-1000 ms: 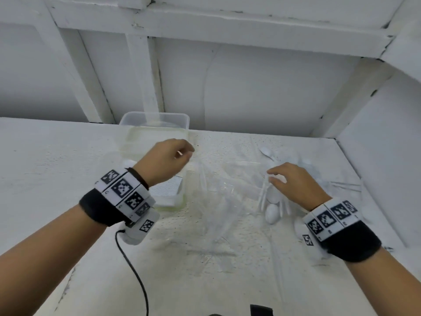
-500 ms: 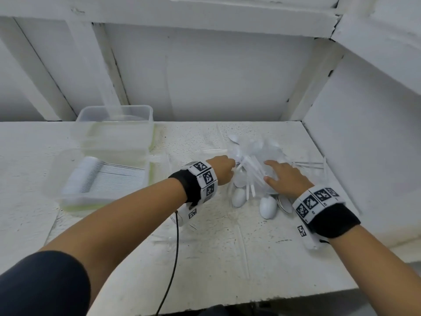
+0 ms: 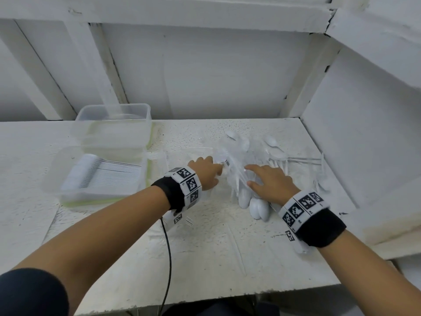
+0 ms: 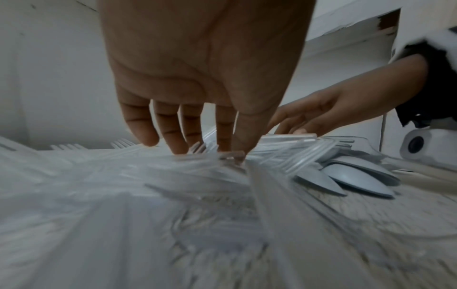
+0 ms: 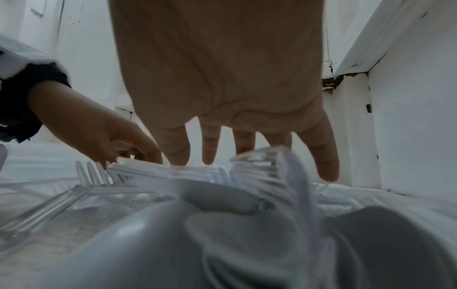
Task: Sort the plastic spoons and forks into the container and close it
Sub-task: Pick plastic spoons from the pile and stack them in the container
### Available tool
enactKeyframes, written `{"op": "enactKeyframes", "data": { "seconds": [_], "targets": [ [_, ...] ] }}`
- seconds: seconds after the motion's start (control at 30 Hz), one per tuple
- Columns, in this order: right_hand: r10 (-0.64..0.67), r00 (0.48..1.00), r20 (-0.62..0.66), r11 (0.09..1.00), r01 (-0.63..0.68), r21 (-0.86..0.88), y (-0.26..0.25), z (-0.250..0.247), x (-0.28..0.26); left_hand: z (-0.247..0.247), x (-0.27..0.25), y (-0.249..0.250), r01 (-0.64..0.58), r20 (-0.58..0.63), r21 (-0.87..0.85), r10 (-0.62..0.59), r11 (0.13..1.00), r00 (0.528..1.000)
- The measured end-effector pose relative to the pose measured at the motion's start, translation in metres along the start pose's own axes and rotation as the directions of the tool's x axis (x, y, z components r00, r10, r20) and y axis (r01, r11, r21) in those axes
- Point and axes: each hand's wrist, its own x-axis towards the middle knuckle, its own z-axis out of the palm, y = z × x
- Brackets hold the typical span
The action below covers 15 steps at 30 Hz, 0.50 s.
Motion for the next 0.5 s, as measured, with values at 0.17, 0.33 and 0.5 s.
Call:
{"op": "enactKeyframes", "data": {
  "seconds": [0.17,0.33,0.5],
  "targets": [
    [-0.044,0.999,0.020,0.999,0.044,0.003,-0.009,0.007,-0.005,0.005,-0.015,-0.016,0.024,-0.025,-0.089,-0.026,0.996,0.999],
    [0.027,0.999,-0.029,0.995,-0.030,-0.093,-0.004,0.001,-0.005,0.008,-0.021,-0.021,0.034,-0.052,-0.128,-0.041,0.991,0.998],
    [0.145,0.987,-0.066,0.985,-0.150,-0.080,0.006,-0.008,-0.004,0.008,-0.022,-0.022,0.053,-0.112,-0.210,-0.077,0.976,0.991]
  ]
}}
